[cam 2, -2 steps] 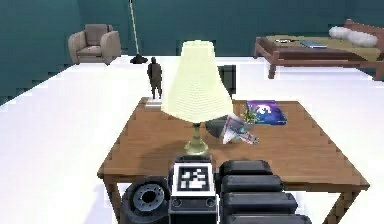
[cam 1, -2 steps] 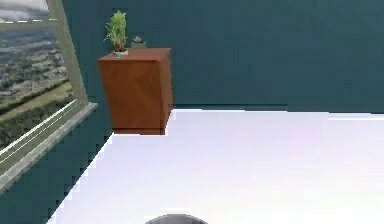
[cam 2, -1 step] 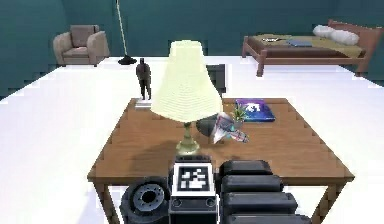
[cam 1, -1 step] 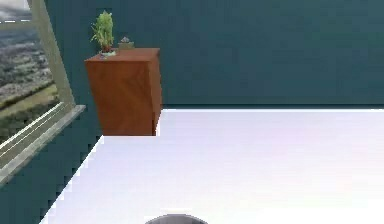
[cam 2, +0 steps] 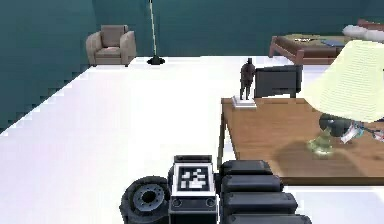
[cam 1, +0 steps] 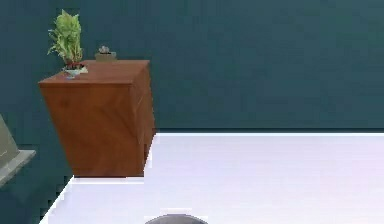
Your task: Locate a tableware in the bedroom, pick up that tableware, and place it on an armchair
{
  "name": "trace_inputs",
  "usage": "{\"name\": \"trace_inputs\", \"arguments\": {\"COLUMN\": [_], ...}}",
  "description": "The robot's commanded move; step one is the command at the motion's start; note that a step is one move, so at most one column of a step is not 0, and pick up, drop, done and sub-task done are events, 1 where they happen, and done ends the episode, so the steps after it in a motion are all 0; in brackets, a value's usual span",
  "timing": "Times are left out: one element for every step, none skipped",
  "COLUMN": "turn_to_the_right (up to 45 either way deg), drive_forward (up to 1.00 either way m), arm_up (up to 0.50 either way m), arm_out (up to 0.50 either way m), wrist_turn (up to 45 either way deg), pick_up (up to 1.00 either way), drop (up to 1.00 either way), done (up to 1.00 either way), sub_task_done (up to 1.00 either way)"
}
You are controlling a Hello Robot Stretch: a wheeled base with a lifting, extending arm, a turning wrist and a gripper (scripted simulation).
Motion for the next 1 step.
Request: {"name": "trace_inputs", "arguments": {"turn_to_the_right": [45.0], "drive_forward": [0.00], "arm_up": [0.00], "arm_out": [0.00], "wrist_turn": [0.0], "pick_up": [0.00], "drop": [0.00], "done": [0.00], "sub_task_done": [0.00]}}
